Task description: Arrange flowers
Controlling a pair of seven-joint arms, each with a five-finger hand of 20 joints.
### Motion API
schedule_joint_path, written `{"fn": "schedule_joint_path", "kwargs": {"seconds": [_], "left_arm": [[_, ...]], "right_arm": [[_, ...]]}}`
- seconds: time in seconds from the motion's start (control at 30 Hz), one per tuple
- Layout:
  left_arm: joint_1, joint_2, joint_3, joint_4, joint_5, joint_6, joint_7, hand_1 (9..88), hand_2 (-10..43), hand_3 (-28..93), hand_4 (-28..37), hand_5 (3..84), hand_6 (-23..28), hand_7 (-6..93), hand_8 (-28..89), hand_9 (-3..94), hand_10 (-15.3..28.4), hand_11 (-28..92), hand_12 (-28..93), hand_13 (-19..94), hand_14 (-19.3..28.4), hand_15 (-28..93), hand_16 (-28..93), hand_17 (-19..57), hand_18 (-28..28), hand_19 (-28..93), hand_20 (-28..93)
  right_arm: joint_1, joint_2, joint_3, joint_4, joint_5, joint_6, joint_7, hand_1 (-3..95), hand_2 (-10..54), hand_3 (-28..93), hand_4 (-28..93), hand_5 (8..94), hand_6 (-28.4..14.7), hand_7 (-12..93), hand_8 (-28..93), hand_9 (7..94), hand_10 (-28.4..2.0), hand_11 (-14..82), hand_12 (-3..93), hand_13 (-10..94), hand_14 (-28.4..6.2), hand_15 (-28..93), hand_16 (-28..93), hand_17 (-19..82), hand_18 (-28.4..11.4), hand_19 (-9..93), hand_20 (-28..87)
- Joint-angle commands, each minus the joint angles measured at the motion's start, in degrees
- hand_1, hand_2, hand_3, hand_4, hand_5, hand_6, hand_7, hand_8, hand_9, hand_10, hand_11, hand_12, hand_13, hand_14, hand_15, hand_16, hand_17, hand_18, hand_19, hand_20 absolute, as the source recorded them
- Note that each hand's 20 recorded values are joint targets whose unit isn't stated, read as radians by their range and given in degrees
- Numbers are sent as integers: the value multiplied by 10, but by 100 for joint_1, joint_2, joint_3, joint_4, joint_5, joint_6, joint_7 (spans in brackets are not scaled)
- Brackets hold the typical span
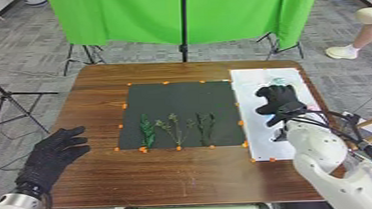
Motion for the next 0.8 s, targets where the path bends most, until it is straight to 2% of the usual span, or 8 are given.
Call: {"fn": "schedule_joint_path", "kwargs": {"seconds": [0.03,0.2,0.3,0.37,0.4,0.47,0.57,0.8], "left_arm": [[103,-39,-18,11,22,-11,-6,289,76,727,-283,444,72,315,-137,414,174,463,192,357,208,696,-61,-28,245,664,-10],[109,-54,-18,2,24,18,1,289,76,727,-283,444,72,314,-138,413,174,463,192,357,208,697,-61,-28,245,664,-10],[112,-59,-18,1,18,14,7,289,76,727,-283,445,72,313,-138,413,174,463,192,357,207,696,-61,-28,245,665,-10],[74,-39,-8,13,9,11,12,289,76,727,-283,445,72,313,-138,414,173,462,191,357,207,696,-61,-28,245,665,-10],[75,-41,-22,7,15,-5,-1,289,76,727,-283,444,72,314,-137,414,174,463,191,357,207,696,-61,-28,245,665,-10],[74,-23,-42,0,11,11,27,289,77,727,-283,444,72,313,-138,414,173,463,192,357,207,696,-61,-28,245,665,-10],[56,26,-88,-18,5,9,48,289,77,727,-283,444,72,313,-137,414,173,463,192,357,207,696,-61,-29,245,664,-10],[-23,195,-186,-12,-27,-9,97,290,77,727,-283,445,73,312,-138,414,173,463,192,357,207,696,-61,-29,245,665,-11]], "right_arm": [[-121,145,-70,335,-231,-53,215,298,-95,914,-283,427,-18,237,-196,416,-68,254,175,373,-71,458,121,173,-150,621,241],[-90,84,-72,407,-111,-98,259,309,-95,915,-283,416,-17,224,-182,410,-62,232,181,400,-68,466,131,191,-145,645,236],[-16,71,-196,571,-204,358,122,370,-95,903,-282,430,-18,291,-208,425,-79,316,184,480,-58,535,159,233,-136,697,253],[-17,90,-269,626,-118,723,42,445,-95,853,-279,473,-9,345,-227,490,-82,355,229,555,-34,522,264,271,-135,734,270],[-48,81,-256,633,-113,806,-34,499,-92,830,-281,530,-2,414,-179,600,-69,306,338,632,-21,502,328,308,-142,765,293],[-50,63,-269,628,-174,829,-114,536,-79,803,-282,612,5,465,-142,726,-53,260,417,718,-14,491,364,350,-152,801,319],[-102,39,-245,511,-14,999,-225,550,-90,807,-283,684,13,464,-129,822,-35,214,450,792,-15,502,363,385,-159,828,341],[174,-239,-445,173,298,1285,-461,537,-95,843,-283,720,11,454,-138,851,-41,201,455,808,-17,501,378,394,-162,837,350]]}}
